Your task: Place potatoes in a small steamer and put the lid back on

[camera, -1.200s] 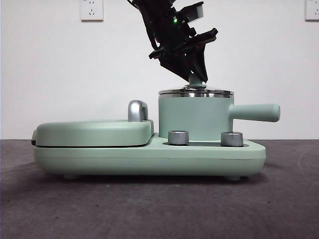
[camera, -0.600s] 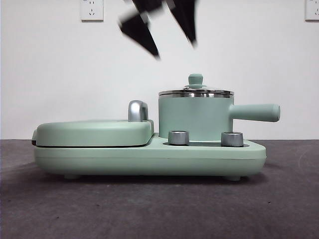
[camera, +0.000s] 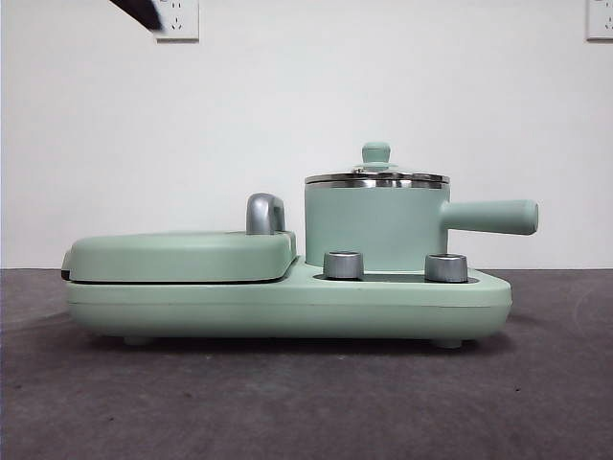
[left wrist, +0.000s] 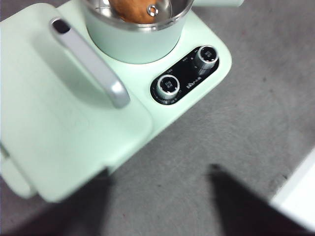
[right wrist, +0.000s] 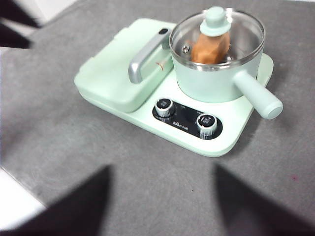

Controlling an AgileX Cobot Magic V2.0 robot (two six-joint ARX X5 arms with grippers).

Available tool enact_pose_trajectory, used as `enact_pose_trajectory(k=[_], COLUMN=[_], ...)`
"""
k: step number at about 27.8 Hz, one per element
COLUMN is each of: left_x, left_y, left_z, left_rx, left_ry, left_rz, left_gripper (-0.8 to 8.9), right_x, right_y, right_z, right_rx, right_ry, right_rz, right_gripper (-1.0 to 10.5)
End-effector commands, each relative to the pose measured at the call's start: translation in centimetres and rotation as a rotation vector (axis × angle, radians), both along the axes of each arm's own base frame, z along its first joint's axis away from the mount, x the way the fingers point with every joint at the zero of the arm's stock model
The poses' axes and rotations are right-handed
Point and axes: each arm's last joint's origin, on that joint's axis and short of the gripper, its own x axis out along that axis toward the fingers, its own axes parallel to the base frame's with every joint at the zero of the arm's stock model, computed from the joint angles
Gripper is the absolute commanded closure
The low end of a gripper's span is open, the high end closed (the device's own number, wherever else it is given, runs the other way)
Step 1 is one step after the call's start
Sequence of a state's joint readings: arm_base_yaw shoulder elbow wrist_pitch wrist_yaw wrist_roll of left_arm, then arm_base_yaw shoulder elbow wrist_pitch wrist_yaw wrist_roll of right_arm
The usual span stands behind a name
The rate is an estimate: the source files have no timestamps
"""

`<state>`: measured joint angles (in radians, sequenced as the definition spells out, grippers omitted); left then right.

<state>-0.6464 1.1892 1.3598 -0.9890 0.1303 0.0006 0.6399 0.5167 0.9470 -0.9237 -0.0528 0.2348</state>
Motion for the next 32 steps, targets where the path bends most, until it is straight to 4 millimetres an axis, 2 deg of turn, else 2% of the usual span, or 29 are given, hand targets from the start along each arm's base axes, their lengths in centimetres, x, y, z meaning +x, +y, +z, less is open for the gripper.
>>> enact_pose_trajectory(k=[1, 6, 14, 17, 19, 22, 25, 32], left_x=[-2.2, -5.6, -8.6, -9.4, -9.7, -9.8, -9.2, -8.6], left_y=[1.6, 4.0, 6.3, 6.9, 7.6, 8.5, 9.6, 11.6], left_z=[-2.9, -6.2, -6.4, -6.6, -7.4, -9.9, -12.7, -19.9], left_rx=[-0.072, -0.094, -0.035, -0.081, -0.133, -0.236, -0.315, -0.318], left_ry=[-0.005, 0.043, 0.116, 0.06, -0.002, -0.103, -0.277, -0.479], left_rz=[0.049, 0.09, 0.096, 0.095, 0.12, 0.169, 0.3, 0.525], left_gripper=[8.1, 8.08, 8.08, 8.08, 8.08, 8.07, 8.08, 8.08], right_x=[0.5, 1.1, 1.0, 1.0, 1.0, 1.0, 1.0, 1.0], right_y=[0.4, 0.9, 0.8, 0.8, 0.8, 0.8, 0.8, 0.8], right_z=[0.1, -0.1, 0.0, 0.0, 0.0, 0.0, 0.0, 0.0], right_rx=[-0.023, -0.038, -0.035, -0.035, -0.036, -0.036, -0.036, -0.036], right_ry=[-0.004, 0.021, 0.017, 0.017, 0.017, 0.017, 0.017, 0.016], right_rz=[0.017, 0.016, 0.016, 0.016, 0.016, 0.016, 0.016, 0.015], right_gripper=[9.3, 9.3, 9.3, 9.3, 9.3, 9.3, 9.3, 9.3])
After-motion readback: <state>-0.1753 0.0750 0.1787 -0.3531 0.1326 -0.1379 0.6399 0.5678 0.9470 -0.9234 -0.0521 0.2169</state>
